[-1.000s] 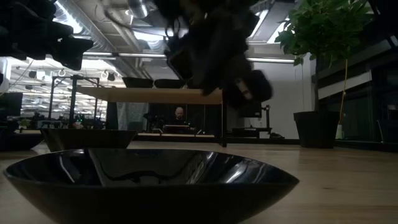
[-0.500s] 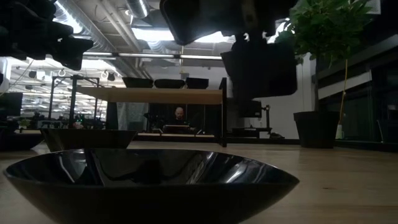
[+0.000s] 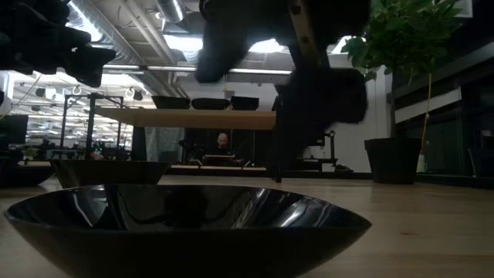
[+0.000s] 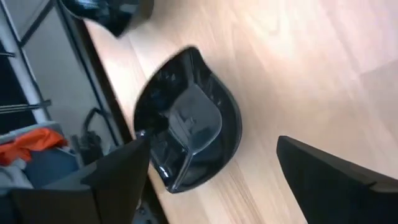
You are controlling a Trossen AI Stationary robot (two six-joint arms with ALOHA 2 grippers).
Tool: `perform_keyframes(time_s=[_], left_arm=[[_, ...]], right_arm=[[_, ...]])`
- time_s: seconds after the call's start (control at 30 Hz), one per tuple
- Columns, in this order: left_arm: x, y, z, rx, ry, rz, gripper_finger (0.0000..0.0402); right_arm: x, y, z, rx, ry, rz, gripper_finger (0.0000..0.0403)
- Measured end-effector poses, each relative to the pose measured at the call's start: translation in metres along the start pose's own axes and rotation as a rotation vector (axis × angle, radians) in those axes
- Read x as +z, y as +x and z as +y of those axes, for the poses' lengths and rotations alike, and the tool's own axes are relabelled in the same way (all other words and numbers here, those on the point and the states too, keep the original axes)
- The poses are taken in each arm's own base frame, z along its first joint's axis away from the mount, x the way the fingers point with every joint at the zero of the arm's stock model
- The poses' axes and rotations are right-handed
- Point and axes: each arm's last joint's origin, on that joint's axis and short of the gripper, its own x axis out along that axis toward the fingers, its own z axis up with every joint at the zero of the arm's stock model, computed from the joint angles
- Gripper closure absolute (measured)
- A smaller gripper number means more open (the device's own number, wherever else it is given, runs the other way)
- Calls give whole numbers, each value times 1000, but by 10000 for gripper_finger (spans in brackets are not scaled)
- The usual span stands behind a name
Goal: Pick & Place Mini shaped plates
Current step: Stack the leaf shaped plate on top of the leaf shaped plates on the shelf
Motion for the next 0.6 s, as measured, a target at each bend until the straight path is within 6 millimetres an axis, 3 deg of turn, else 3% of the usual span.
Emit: perform_keyframes(time_s=[0.23, 0.6], left_arm=[[0, 0, 0, -1, 0, 0, 194], [0, 0, 0, 0, 0, 0, 194]], right_arm=[[-12, 23, -4, -44, -24, 34, 54], [-9, 23, -5, -95, -13, -54, 55]])
